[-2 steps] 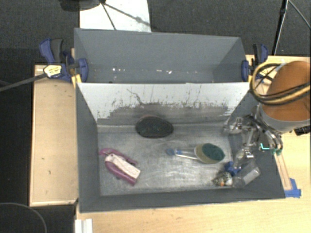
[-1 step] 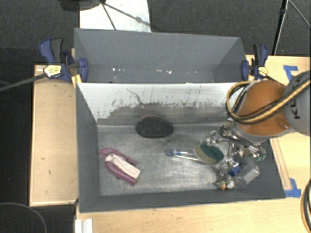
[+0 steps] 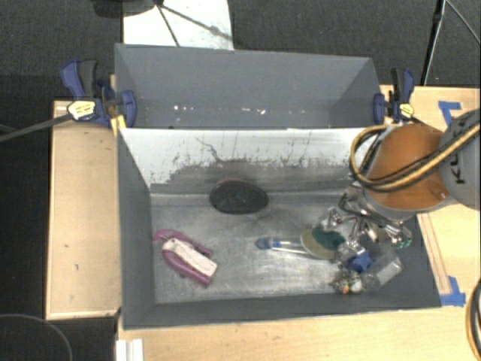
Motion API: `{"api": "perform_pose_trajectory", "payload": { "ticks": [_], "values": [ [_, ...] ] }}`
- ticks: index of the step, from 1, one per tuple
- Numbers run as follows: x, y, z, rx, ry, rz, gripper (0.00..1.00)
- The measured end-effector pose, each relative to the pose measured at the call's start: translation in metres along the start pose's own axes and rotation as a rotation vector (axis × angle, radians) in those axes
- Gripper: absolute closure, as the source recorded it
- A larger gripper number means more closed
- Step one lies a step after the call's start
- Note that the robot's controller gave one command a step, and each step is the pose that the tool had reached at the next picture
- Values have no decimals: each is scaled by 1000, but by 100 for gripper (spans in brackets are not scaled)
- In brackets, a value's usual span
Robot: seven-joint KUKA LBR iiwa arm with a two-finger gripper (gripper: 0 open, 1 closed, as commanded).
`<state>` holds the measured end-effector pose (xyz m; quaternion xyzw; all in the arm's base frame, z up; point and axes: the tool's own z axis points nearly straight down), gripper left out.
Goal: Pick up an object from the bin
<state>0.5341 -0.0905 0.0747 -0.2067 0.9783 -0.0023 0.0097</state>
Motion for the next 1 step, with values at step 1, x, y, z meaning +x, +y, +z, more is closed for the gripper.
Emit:
{"api": "perform_pose_trajectory", "payload": {
  "ticks": [1],
  "values": [
    [-7,4,-161,-3,8,9,100]
  ]
}}
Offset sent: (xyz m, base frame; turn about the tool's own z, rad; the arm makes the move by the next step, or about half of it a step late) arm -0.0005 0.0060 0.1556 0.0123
